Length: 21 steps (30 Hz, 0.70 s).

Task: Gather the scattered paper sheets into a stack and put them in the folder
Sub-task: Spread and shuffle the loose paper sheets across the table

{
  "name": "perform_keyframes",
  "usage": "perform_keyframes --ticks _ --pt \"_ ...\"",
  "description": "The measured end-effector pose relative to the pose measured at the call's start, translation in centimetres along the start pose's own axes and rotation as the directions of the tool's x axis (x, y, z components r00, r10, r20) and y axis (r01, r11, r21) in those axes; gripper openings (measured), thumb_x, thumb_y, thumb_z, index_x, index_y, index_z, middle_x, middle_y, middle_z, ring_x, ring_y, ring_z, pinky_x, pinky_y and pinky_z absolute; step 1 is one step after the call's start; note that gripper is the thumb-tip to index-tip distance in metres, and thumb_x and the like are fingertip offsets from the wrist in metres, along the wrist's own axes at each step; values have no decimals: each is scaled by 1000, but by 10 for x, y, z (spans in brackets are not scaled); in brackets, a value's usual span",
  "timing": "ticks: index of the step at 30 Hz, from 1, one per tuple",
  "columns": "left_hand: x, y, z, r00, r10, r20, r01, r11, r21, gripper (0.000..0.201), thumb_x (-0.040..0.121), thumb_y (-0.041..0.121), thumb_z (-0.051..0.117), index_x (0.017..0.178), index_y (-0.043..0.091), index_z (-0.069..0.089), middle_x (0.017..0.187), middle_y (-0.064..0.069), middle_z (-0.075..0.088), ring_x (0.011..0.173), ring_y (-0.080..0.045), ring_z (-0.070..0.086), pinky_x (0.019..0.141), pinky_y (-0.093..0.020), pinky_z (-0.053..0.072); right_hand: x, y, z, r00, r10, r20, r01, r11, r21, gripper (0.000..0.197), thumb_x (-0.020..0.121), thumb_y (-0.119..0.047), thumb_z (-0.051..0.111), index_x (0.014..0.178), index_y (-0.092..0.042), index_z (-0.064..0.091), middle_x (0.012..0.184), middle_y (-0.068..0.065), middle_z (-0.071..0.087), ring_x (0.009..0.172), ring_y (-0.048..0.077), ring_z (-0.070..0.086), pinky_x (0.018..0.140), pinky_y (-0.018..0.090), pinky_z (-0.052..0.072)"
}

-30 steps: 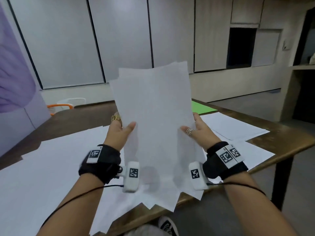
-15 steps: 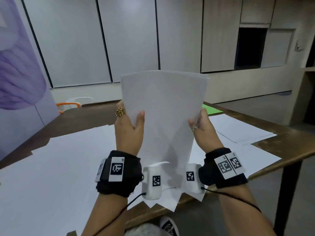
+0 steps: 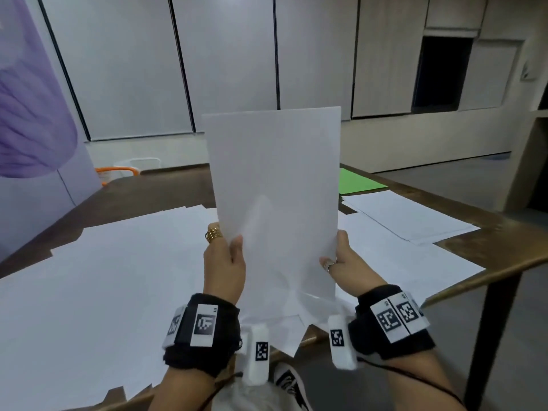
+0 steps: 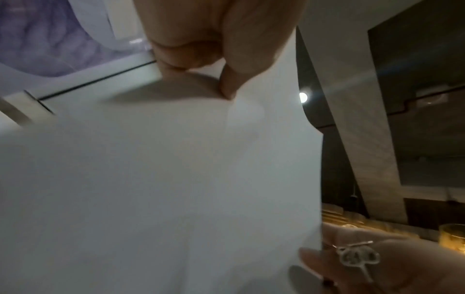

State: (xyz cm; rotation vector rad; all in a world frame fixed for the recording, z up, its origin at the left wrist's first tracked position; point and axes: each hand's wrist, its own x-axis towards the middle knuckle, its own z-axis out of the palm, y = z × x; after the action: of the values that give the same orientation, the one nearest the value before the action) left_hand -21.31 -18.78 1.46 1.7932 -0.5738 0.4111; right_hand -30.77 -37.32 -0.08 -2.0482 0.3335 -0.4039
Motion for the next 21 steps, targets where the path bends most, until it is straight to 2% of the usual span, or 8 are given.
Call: perform_keyframes --ticks 2,5,9,12,14,16,19,21 --pt "-3 4 8 999 21 -42 -20 1000 17 9 98 10 41 90 12 38 78 2 48 71 -21 52 63 -22 41 -6 6 0 998 46 51 -43 998 -42 31 96 -8 43 121 -16 27 119 5 54 107 20 53 87 28 39" --pt "-3 20 19 999 17 -50 -18 999 -29 7 99 10 40 94 9 36 79 2 46 68 -15 49 54 -16 37 -9 14 -4 999 37 -35 -37 999 -18 29 95 -9 46 118 -19 32 114 5 59 102 21 57 80 26 43" --pt "17 38 41 997 -42 -57 30 981 -192 14 97 7 43 111 3 44 101 -4 54 88 -17 52 80 -20 41 -7 27 -28 893 69 -445 43 971 237 19 89 -12 61 103 -21 51 101 7 65 95 22 62 79 30 49" --pt "37 46 69 992 -130 7 126 946 -300 10 95 7 44 104 8 46 105 -10 59 96 -24 56 92 -34 45 -10 29 -45 879 169 -447 178 752 634 17 88 -8 60 102 -16 56 99 1 65 90 15 63 72 25 54" --pt "48 50 92 977 -203 61 211 911 -355 22 93 5 44 115 1 44 120 -18 56 110 -30 55 100 -41 43 -10 31 -56 891 211 -402 242 529 813 19 91 0 52 102 -15 53 100 4 63 92 19 62 75 32 54" --pt "56 53 114 957 -265 114 288 891 -350 25 94 4 44 117 -5 41 121 -22 52 114 -33 52 103 -41 40 -7 35 -67 897 254 -363 236 420 876 19 93 0 47 95 -19 47 98 6 62 86 24 61 75 41 52" --pt "65 58 143 948 -266 172 308 901 -304 4 94 0 41 90 3 41 108 -18 49 113 -34 52 98 -39 40 1 41 -80 892 326 -312 127 483 866 14 94 0 48 94 -14 45 97 8 62 79 26 62 67 42 57" --pt "71 53 159 936 -224 272 274 948 -160 26 94 1 41 72 13 33 101 -14 46 106 -32 54 90 -37 42 9 45 -88 861 380 -339 72 569 819 14 93 5 48 101 -5 46 94 10 59 72 18 62 54 34 57"
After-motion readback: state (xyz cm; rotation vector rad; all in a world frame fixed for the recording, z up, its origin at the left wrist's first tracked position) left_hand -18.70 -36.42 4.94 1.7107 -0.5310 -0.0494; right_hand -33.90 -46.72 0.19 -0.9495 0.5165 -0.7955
